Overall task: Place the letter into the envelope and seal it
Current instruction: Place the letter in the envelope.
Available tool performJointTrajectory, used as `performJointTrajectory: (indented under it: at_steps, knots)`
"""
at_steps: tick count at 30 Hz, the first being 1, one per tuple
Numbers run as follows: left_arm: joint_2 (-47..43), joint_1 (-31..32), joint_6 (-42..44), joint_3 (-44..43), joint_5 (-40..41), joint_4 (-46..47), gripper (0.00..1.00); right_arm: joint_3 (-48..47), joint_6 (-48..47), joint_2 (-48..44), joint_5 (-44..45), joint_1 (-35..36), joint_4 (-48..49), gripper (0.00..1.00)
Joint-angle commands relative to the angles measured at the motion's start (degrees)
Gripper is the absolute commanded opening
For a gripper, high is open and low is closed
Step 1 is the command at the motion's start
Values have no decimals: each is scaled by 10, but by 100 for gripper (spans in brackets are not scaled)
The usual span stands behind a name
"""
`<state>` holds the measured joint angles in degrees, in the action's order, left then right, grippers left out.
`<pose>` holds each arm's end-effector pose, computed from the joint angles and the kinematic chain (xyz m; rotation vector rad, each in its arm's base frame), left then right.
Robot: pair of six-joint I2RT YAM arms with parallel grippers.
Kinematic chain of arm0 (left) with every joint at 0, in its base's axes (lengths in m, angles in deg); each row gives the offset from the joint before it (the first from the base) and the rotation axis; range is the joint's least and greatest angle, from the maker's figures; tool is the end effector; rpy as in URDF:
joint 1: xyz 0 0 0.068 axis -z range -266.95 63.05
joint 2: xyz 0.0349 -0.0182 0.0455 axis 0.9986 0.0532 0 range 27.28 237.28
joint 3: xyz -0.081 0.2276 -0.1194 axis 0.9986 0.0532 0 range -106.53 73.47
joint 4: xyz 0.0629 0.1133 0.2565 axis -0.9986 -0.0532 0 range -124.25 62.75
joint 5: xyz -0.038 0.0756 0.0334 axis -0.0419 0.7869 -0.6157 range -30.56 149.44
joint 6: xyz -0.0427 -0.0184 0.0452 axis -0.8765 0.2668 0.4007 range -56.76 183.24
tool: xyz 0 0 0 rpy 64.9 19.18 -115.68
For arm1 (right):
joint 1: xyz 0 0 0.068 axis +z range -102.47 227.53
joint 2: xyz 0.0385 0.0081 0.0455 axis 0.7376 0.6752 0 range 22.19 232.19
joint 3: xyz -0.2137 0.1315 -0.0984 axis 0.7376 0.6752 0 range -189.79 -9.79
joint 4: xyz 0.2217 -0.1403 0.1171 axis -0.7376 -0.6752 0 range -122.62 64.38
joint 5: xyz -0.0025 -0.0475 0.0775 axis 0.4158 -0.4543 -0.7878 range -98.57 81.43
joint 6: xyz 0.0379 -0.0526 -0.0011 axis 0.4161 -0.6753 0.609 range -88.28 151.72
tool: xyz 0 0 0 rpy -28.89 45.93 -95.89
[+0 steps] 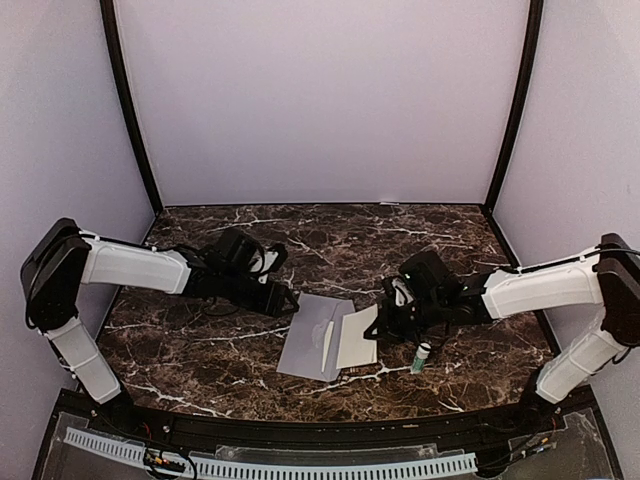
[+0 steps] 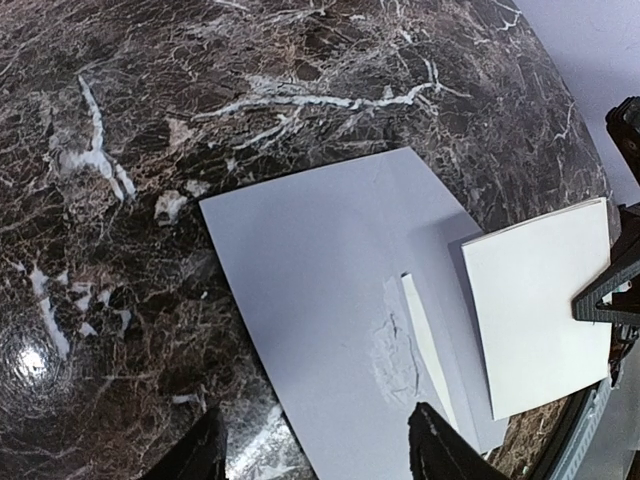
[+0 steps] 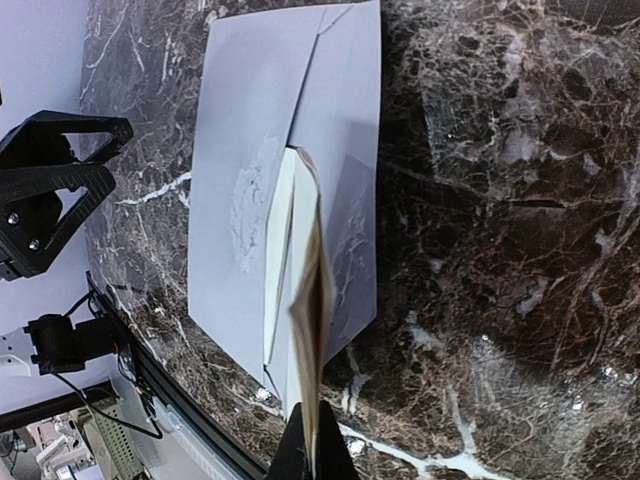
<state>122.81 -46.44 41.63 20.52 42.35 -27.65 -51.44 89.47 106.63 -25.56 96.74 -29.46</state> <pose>0.2762 -0.2556 0.1492 0.5596 2.3872 -0.8640 0.1976 0.2515 0.1428 0.0413 2.7101 1.1049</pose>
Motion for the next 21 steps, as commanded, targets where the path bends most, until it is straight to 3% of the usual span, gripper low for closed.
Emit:
performJointTrajectory:
  at_steps: [1,17,21]
  knots:
    - [20,4,24,-39,19,-36,61,-7,-10,27,-6,-7,26,0]
    - [86,4,17,-58,-16,-64,56,-29,3,78,34,-7,-5,0]
    - [102,4,16,-61,-40,-65,45,-44,-2,88,42,-7,-17,0]
